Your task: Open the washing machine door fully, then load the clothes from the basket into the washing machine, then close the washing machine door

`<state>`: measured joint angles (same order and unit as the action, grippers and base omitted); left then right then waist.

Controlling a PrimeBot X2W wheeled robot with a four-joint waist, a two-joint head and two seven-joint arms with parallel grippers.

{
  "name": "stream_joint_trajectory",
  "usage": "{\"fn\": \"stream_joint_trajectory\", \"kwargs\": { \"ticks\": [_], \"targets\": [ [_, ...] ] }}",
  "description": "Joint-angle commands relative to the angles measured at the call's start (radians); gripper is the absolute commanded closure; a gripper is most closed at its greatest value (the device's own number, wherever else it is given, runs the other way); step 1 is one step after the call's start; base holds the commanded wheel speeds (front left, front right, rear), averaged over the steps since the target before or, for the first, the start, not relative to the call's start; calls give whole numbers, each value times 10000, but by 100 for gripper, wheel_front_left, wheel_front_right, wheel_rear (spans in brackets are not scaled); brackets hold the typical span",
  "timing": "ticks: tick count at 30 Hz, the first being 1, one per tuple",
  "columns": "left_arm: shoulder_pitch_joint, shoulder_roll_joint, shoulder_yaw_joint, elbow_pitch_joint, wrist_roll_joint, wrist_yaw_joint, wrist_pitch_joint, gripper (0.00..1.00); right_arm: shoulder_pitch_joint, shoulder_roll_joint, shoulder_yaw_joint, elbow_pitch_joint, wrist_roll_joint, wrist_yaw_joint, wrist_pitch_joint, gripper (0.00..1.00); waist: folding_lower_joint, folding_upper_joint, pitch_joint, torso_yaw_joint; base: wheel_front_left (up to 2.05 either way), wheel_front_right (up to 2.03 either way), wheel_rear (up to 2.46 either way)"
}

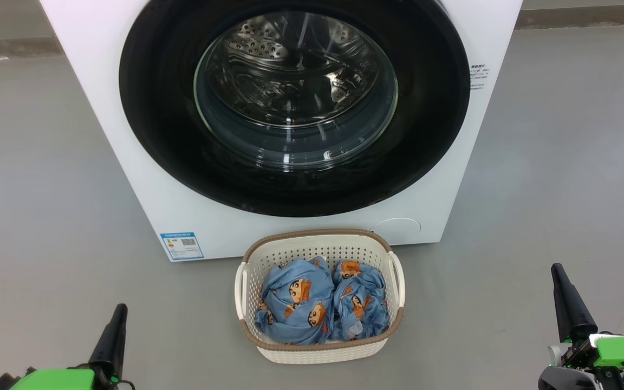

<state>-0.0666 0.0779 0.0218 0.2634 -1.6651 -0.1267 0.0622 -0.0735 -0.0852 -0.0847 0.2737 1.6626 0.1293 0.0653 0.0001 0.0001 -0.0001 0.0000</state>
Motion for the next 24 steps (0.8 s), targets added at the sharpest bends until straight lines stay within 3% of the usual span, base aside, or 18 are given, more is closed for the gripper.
{"fn": "stream_joint_trajectory", "kwargs": {
  "ticks": [1, 4, 5, 15, 24],
  "targets": [
    [-452, 135, 370, -170, 94, -24, 68, 100, -390, -42, 232, -250, -92, 14, 60, 100, 0, -1, 0, 0, 0, 0, 0],
    [-452, 131, 375, -169, 98, -24, 72, 100, -391, -38, 228, -250, -96, 14, 63, 100, 0, -1, 0, 0, 0, 0, 0],
    [1, -12, 6, 2, 25, 0, 8, 0, 0, 4, -6, 4, 0, 0, 10, 0, 0, -1, 0, 0, 0, 0, 0],
    [275, -135, -88, 197, 152, 0, -173, 0, 224, 106, 65, 356, -68, 1, -138, 0, 15, -1, -4, 18, 0, 0, 0],
    [303, -65, -106, 32, 601, -3, -410, 0, 180, 44, 236, 393, -466, 2, -395, 0, 1, -1, 41, 42, 0, 0, 0]
  ]
}}
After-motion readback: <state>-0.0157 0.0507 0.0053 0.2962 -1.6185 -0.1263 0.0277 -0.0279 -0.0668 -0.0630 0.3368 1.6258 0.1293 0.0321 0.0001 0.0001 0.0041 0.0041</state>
